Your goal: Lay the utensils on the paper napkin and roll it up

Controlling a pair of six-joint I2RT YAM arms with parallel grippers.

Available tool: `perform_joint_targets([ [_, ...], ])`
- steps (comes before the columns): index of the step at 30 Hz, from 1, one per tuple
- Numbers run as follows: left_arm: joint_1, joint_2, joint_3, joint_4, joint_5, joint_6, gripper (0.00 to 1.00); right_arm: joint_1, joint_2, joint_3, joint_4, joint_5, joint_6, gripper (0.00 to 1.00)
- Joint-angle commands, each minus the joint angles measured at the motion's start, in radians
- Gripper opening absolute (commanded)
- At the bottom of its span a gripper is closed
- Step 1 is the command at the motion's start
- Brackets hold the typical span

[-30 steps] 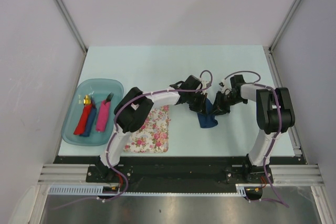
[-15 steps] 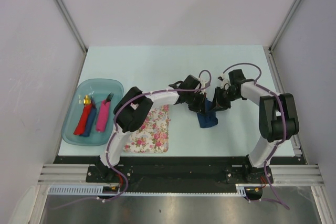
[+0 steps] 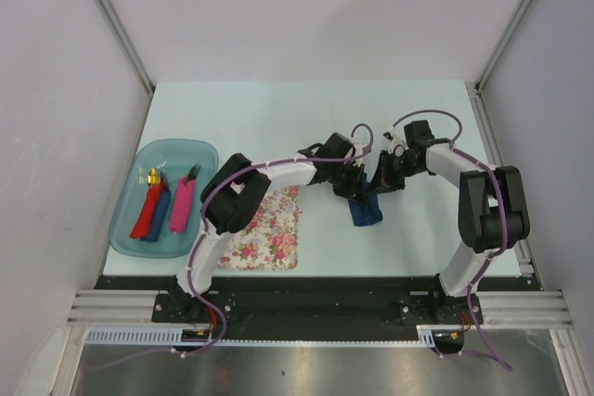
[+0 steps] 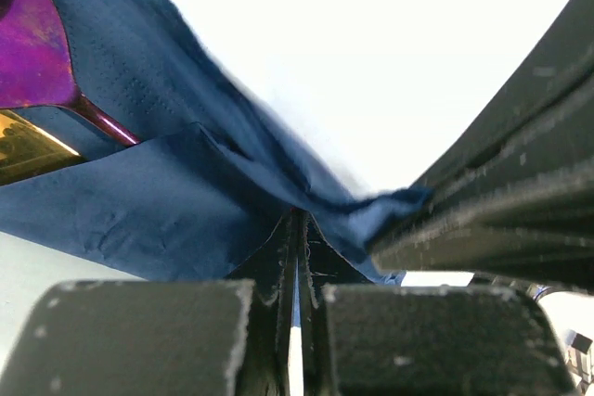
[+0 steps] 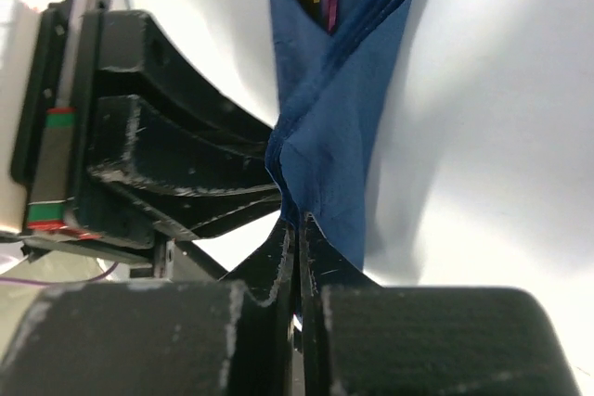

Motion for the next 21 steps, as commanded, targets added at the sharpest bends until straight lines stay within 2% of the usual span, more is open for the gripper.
perform_joint_targets([
  [1,0.009,-0.005,-0.04,-0.034,-0.042,0.002,0.01,0.016,0.007,0.018,-0.012,-0.055,-0.012,0.0],
  [12,0.02,-0.048,-0.053,0.029,0.0,-0.021,0.01,0.019,0.053,-0.016,-0.026,0.0,-0.054,0.0],
  [21,0.022,-0.128,-0.101,0.114,0.047,-0.018,0.06,0.013,0.068,-0.006,-0.031,0.012,-0.051,0.0],
])
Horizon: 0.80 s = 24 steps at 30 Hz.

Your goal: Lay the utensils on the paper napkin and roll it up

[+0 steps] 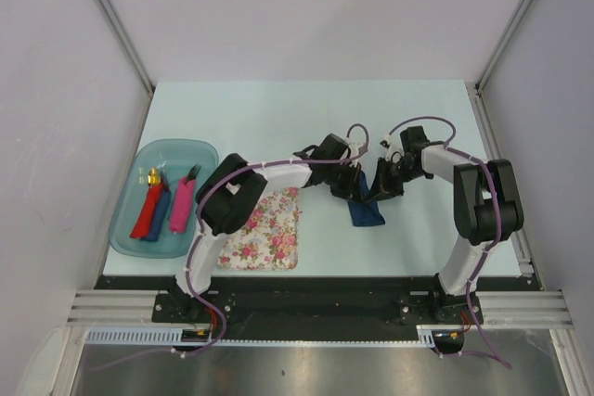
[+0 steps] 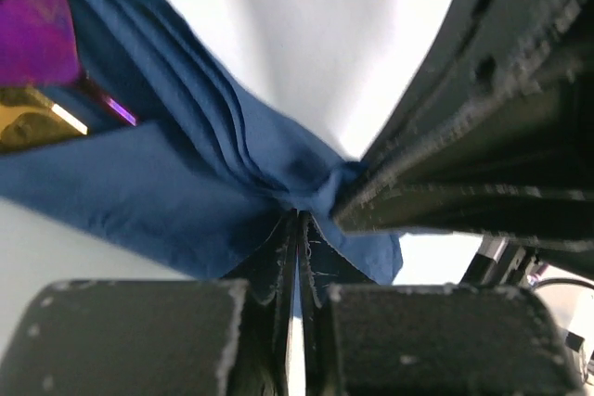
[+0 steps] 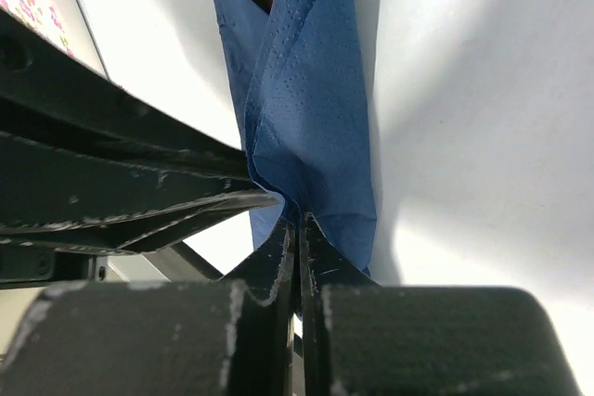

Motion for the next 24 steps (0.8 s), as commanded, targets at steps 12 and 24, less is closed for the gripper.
perform_joint_targets([
  [12,0.056,-0.192,-0.234,0.248,0.128,-0.143,0.12,0.005,0.01,0.022,-0.025,0.026,-0.027,0.0],
  [24,0.041,-0.125,-0.228,0.276,0.131,-0.156,0.08,0.023,-0.004,0.031,-0.033,0.011,-0.016,0.0],
])
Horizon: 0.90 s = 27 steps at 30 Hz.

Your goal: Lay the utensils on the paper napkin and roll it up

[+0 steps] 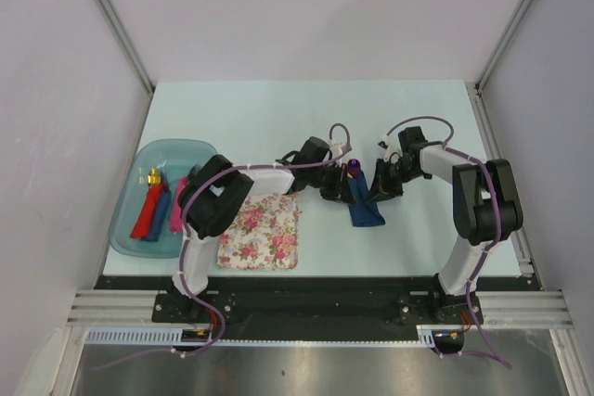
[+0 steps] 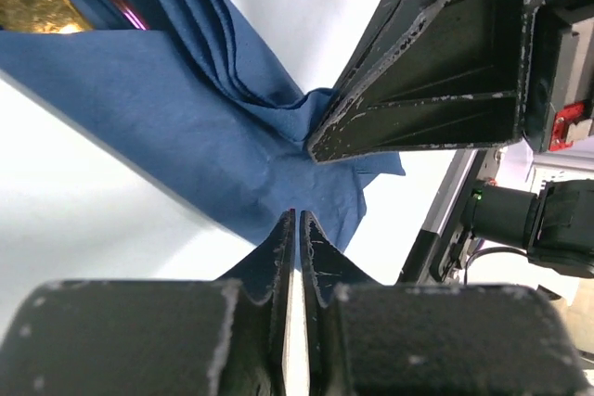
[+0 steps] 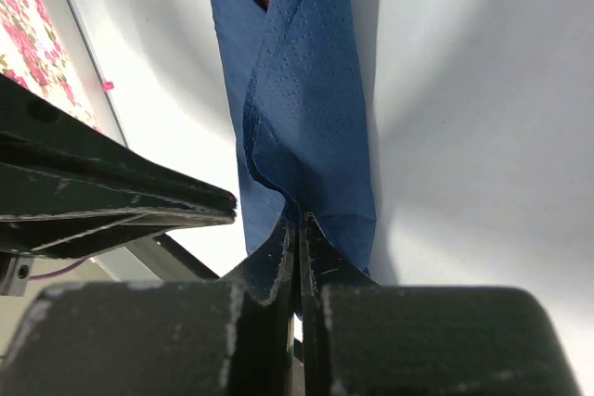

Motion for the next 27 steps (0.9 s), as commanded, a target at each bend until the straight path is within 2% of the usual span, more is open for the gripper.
perform_joint_targets([
  [1,-0.012,0.023,0.033,0.03,0.02,-0.02,0.08,0.011,-0.008,0.032,-0.026,-0.006,0.0,0.0],
  [10,-0.024,0.086,0.082,-0.033,-0.022,0.003,0.04,0.021,-0.017,0.052,-0.032,-0.049,0.037,0.0],
  [22,-0.031,0.1,0.094,-0.076,-0.034,0.033,0.01,0.01,0.049,0.075,0.017,-0.209,0.141,0.01],
  [24,-0.031,0.103,0.094,-0.076,-0.034,0.033,0.01,-0.002,0.057,0.079,0.004,-0.21,0.136,0.05],
  [25,-0.031,0.103,0.094,-0.076,-0.034,0.033,0.01,-0.01,0.054,0.078,-0.005,-0.195,0.132,0.16],
  [27,-0.031,0.102,0.093,-0.074,-0.036,0.032,0.01,-0.033,0.041,0.078,-0.022,-0.163,0.118,0.3],
])
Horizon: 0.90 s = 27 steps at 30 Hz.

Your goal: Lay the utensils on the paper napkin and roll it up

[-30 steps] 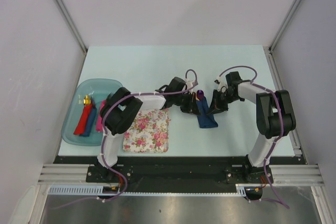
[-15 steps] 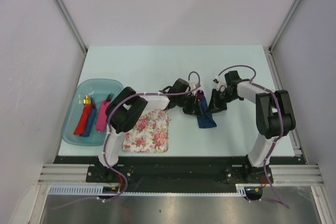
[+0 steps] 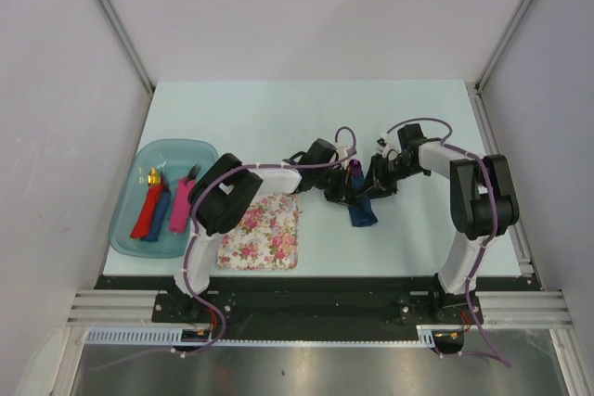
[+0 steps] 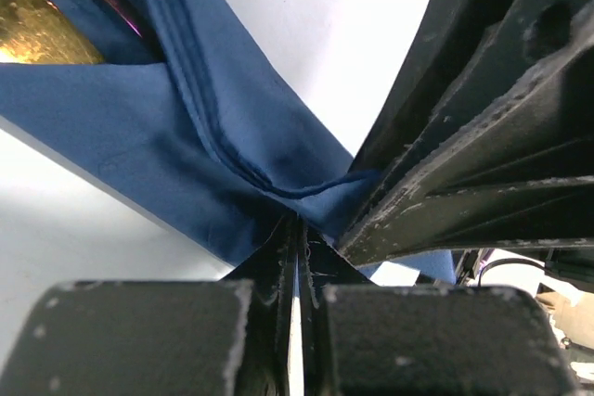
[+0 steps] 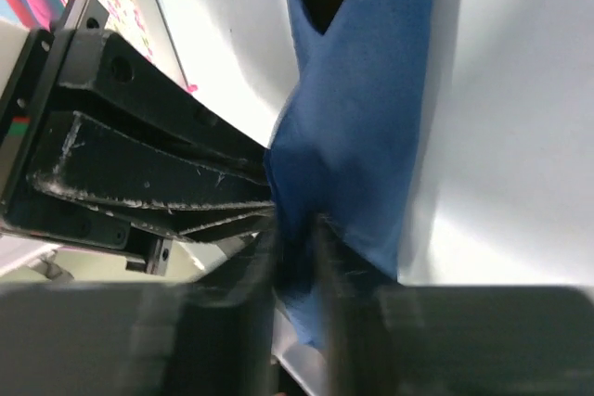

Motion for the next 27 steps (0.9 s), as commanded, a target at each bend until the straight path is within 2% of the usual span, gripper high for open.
perform_joint_targets([
  [1,-0.008,0.018,0.018,-0.034,-0.026,0.024,0.01,-0.039,-0.02,0.028,-0.046,0.021,-0.01,0.42],
  [4,-0.008,0.02,0.017,-0.031,-0.024,0.021,0.01,-0.053,-0.043,0.017,-0.09,0.094,-0.056,0.57],
  [11,-0.008,0.024,0.025,-0.028,-0.021,0.022,0.01,-0.053,-0.049,-0.017,-0.13,0.197,-0.142,0.63],
  [13,-0.008,0.024,0.026,-0.028,-0.019,0.022,0.01,-0.053,-0.043,-0.025,-0.133,0.244,-0.16,0.72],
  [17,-0.008,0.024,0.028,-0.028,-0.018,0.024,0.01,-0.079,-0.022,-0.049,-0.139,0.241,-0.176,0.72],
  [23,-0.007,0.021,0.021,-0.029,-0.019,0.027,0.01,-0.151,-0.028,-0.063,-0.116,0.1,-0.157,0.53],
  [27,-0.007,0.021,0.02,-0.028,-0.019,0.027,0.01,-0.151,-0.063,-0.057,-0.083,0.011,-0.113,0.24],
])
